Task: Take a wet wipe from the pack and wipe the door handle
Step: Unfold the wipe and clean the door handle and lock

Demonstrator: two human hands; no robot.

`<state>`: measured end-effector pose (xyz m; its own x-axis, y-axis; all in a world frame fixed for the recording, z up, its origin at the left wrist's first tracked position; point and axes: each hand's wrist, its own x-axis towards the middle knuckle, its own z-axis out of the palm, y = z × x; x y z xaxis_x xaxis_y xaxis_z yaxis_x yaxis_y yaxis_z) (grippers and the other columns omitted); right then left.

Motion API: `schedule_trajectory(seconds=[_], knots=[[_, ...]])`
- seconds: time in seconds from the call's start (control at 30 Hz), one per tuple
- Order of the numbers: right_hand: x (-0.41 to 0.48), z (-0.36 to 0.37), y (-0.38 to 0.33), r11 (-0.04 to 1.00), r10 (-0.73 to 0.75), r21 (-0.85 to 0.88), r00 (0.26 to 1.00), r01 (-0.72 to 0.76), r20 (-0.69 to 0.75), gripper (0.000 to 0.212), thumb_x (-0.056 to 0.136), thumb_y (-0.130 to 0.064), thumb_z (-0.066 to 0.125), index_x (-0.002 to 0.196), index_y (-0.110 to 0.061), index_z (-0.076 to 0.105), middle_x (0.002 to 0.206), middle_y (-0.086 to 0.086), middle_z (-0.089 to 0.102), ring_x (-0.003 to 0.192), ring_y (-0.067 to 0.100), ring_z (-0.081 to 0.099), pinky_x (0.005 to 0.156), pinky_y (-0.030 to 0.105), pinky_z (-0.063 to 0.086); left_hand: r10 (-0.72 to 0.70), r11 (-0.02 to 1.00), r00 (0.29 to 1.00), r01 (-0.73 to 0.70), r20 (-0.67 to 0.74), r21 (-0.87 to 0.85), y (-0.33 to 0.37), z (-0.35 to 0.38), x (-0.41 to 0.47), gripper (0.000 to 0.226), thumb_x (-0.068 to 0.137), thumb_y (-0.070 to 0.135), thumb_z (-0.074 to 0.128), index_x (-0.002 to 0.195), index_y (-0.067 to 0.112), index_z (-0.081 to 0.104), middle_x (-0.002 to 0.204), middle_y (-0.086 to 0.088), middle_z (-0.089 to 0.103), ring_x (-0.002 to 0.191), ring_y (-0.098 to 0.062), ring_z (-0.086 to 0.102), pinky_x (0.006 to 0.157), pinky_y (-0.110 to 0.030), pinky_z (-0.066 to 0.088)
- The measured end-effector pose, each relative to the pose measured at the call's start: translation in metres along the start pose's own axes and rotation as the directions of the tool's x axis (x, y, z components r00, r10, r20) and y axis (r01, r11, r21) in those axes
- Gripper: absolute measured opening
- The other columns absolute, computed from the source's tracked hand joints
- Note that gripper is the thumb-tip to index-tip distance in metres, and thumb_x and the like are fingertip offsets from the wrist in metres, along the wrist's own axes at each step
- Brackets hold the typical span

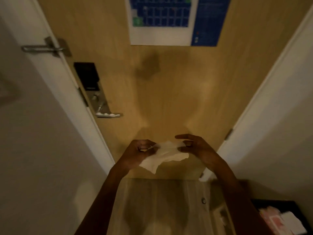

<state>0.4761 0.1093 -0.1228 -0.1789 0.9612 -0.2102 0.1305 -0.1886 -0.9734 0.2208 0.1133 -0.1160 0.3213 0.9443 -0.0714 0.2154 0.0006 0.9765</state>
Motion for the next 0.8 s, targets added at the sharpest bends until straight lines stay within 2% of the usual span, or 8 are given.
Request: schedule_trajectory(seconds=[0.07, 0.13, 0.23, 0.37, 0.5, 0.67, 0.73, 0.8], knots=[[0.007, 0.029, -0.008, 0.998, 0.018, 0.066, 0.998, -0.022, 0.06, 0.047, 0.074, -0.012, 0.08, 0.118, -0.026, 0.069, 0.114, 0.007, 0.068, 0.112, 0.009, 0.061, 0.091, 0.026, 0.051, -0.015, 1.0, 1.0, 0.015, -0.02, -0.005, -0.007, -0.033, -0.012, 0.012, 0.085, 0.009, 0.07, 0.095, 0.008, 0.076, 0.088, 0.001, 0.077, 0.081, -0.006, 0.071, 0.068, -0.014, 0.052], [0.016, 0.057, -0.009, 0.986, 0.047, 0.154, 0.988, -0.07, 0.149, 0.051, 0.071, -0.019, 0.082, 0.12, -0.021, 0.068, 0.121, 0.012, 0.066, 0.121, 0.021, 0.057, 0.098, 0.035, 0.05, -0.028, 1.0, 0.999, 0.029, -0.035, 0.008, -0.014, -0.063, -0.021, 0.01, 0.084, 0.013, 0.072, 0.089, 0.019, 0.077, 0.086, 0.001, 0.077, 0.083, -0.011, 0.071, 0.07, -0.021, 0.055], [0.029, 0.09, -0.009, 0.967, 0.114, 0.195, 0.967, -0.161, 0.23, 0.042, 0.073, -0.018, 0.077, 0.115, -0.014, 0.071, 0.12, 0.013, 0.068, 0.115, 0.028, 0.062, 0.095, 0.036, 0.052, -0.005, 0.995, 1.0, 0.008, -0.021, 0.101, -0.021, -0.1, -0.033, 0.013, 0.083, 0.019, 0.073, 0.087, 0.03, 0.078, 0.091, 0.003, 0.076, 0.09, -0.015, 0.07, 0.078, -0.028, 0.056], [0.038, 0.123, -0.011, 0.969, 0.241, -0.021, 0.923, -0.246, 0.301, 0.035, 0.079, -0.016, 0.075, 0.113, -0.009, 0.071, 0.116, 0.012, 0.07, 0.112, 0.026, 0.064, 0.099, 0.038, 0.049, -0.001, 0.985, 1.0, 0.001, 0.001, 0.173, -0.019, -0.135, -0.046, 0.013, 0.085, 0.022, 0.071, 0.086, 0.034, 0.075, 0.084, 0.019, 0.074, 0.083, 0.003, 0.067, 0.07, -0.01, 0.051], [0.039, 0.144, -0.02, 0.936, 0.341, -0.206, 0.878, -0.285, 0.335, 0.016, 0.084, -0.013, 0.073, 0.1, -0.01, 0.074, 0.1, 0.003, 0.073, 0.094, 0.011, 0.067, 0.083, 0.023, 0.052, 0.014, 0.982, 0.999, -0.02, 0.032, 0.187, -0.02, -0.155, -0.052, 0.018, 0.086, 0.022, 0.069, 0.085, 0.04, 0.073, 0.084, 0.021, 0.073, 0.081, 0.002, 0.068, 0.068, -0.013, 0.052], [0.038, 0.157, -0.026, 0.967, 0.256, -0.084, 0.922, -0.242, 0.29, 0.017, 0.087, -0.011, 0.068, 0.104, -0.009, 0.072, 0.094, -0.002, 0.075, 0.088, 0.007, 0.067, 0.073, 0.017, 0.051, 0.026, 0.985, 0.998, -0.036, 0.064, 0.168, -0.021, -0.168, -0.057, 0.017, 0.088, 0.019, 0.067, 0.089, 0.036, 0.072, 0.085, 0.019, 0.072, 0.081, 0.003, 0.067, 0.071, -0.017, 0.056], [0.038, 0.16, -0.025, 0.979, 0.187, 0.03, 0.948, -0.201, 0.256, 0.021, 0.085, -0.018, 0.069, 0.105, -0.011, 0.072, 0.102, 0.002, 0.075, 0.095, 0.012, 0.067, 0.082, 0.021, 0.051, 0.016, 0.987, 0.998, -0.026, 0.065, 0.156, -0.024, -0.174, -0.062, 0.015, 0.088, 0.02, 0.067, 0.092, 0.033, 0.073, 0.084, 0.021, 0.072, 0.079, 0.002, 0.067, 0.066, -0.016, 0.055], [0.04, 0.161, -0.02, 0.978, 0.123, 0.14, 0.967, -0.157, 0.225, 0.045, 0.077, -0.035, 0.078, 0.113, -0.01, 0.07, 0.122, 0.015, 0.067, 0.11, 0.023, 0.059, 0.1, 0.035, 0.04, 0.008, 0.986, 0.998, -0.018, 0.058, 0.164, -0.028, -0.178, -0.065, 0.015, 0.088, 0.021, 0.067, 0.097, 0.031, 0.073, 0.086, 0.023, 0.071, 0.078, 0.006, 0.065, 0.061, -0.013, 0.052]])
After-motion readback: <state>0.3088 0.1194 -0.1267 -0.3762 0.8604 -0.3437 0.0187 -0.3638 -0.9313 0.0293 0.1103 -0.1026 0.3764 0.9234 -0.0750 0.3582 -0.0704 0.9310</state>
